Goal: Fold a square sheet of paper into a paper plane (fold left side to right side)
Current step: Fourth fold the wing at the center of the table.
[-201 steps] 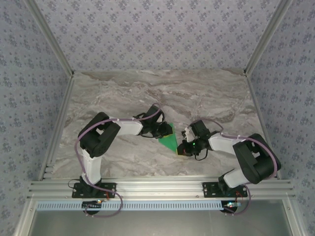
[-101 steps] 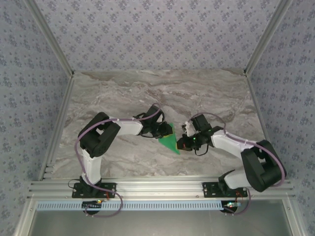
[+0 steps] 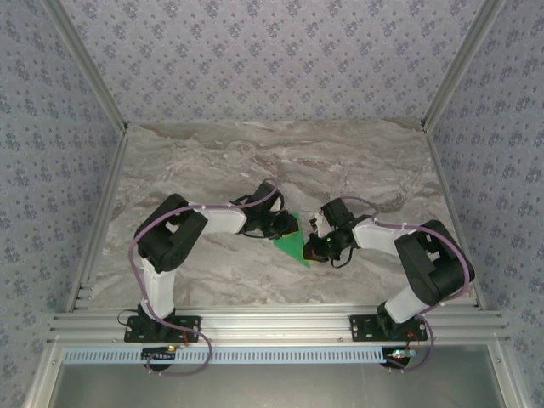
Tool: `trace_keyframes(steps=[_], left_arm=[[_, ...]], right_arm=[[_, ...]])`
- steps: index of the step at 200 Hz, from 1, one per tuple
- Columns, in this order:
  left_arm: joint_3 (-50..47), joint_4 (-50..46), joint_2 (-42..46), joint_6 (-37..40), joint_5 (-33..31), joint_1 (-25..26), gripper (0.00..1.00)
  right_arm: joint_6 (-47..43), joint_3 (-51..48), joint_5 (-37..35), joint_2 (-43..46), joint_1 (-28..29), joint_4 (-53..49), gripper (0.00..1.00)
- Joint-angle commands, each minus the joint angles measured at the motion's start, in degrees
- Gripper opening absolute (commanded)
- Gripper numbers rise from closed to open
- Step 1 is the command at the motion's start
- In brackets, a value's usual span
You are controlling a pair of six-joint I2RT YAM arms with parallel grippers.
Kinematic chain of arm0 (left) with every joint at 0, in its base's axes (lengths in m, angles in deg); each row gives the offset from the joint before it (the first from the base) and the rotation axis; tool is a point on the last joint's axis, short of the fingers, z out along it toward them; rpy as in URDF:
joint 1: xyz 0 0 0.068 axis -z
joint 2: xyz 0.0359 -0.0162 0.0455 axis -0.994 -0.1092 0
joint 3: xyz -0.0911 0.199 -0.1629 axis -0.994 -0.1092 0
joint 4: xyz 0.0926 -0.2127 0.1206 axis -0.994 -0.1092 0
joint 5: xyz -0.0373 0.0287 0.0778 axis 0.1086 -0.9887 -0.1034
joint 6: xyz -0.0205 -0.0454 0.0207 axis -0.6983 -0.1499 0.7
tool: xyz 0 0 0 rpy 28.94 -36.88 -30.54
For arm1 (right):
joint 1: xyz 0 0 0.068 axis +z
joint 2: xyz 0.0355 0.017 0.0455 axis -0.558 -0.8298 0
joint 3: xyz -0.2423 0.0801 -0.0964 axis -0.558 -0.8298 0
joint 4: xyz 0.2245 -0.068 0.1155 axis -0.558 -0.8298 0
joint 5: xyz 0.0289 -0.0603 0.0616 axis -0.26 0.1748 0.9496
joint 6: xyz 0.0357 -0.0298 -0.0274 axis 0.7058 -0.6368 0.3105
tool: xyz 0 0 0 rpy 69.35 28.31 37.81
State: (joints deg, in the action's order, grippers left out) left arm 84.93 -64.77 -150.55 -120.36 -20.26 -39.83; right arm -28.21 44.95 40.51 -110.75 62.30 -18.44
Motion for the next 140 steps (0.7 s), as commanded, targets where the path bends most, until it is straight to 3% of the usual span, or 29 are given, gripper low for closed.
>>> trace_keyframes(steps=[1, 36, 72, 140], left_arm=[[-1.28, -3.78, 3.66, 3.04, -3.79, -0.74, 0.26], [-2.16, -2.67, 10.15, 5.78, -4.36, -0.74, 0.3], [-5.98, 0.48, 14.59, 6.17, -2.69, 0.91, 0.28], [-7.38, 7.57, 8.24, 3.43, 1.71, 5.89, 0.2]], right_arm=[[-1.6, -1.37, -7.15, -3.02, -0.25, -4.91, 0.02], [-2.69, -2.24, -8.7, -3.08, -1.08, -6.34, 0.0], [-2.83, -2.16, -8.18, -3.21, -1.63, -5.79, 0.0], [-2.96, -1.54, -7.69, -3.74, -1.74, -5.89, 0.0]])
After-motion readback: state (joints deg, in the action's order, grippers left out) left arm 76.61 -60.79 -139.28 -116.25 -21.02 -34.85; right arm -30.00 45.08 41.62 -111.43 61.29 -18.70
